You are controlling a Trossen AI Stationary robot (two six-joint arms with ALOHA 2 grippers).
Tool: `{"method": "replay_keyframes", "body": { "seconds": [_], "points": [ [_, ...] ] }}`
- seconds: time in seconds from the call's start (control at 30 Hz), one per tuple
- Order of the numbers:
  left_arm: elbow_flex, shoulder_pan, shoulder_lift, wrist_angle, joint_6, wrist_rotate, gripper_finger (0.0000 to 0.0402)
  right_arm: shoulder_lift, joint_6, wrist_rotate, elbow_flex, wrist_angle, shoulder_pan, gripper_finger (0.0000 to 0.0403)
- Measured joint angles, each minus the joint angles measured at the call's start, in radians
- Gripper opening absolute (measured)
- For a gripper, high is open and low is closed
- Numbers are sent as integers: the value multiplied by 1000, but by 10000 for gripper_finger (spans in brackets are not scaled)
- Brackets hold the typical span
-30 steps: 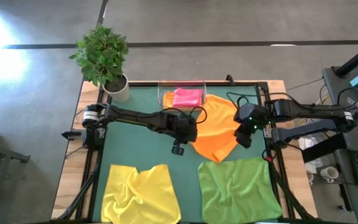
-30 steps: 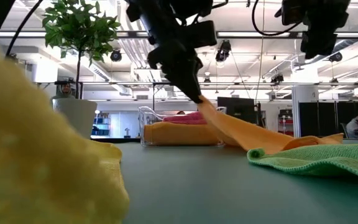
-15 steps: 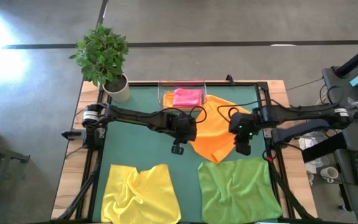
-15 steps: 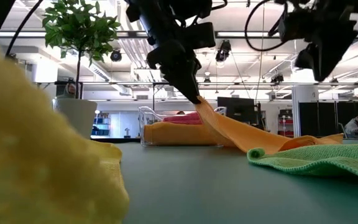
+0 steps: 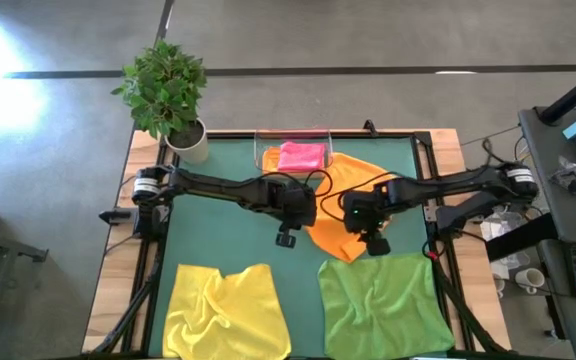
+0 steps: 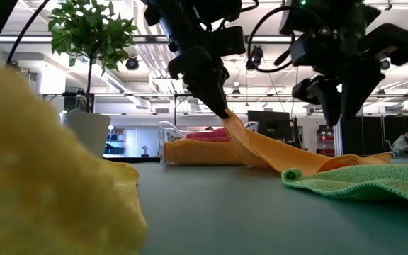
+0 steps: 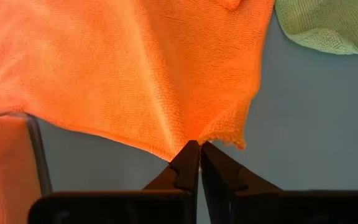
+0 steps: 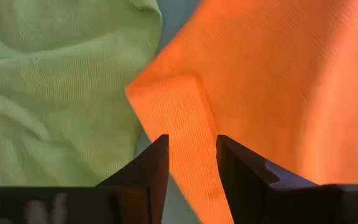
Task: Fold microfiber towels
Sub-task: Fold the orange microfiber cloth
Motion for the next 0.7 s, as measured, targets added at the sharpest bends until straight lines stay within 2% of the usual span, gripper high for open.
{"method": "replay_keyframes", "body": {
  "seconds": [0.27, 0.7],
  "points": [
    [-1, 1, 0, 22, 0, 0, 0, 144, -42, -42, 0, 88, 0, 109],
    [-1, 1, 0, 23, -7, 1, 0, 290, -66, -36, 1, 107, -16, 119]
  ]
}}
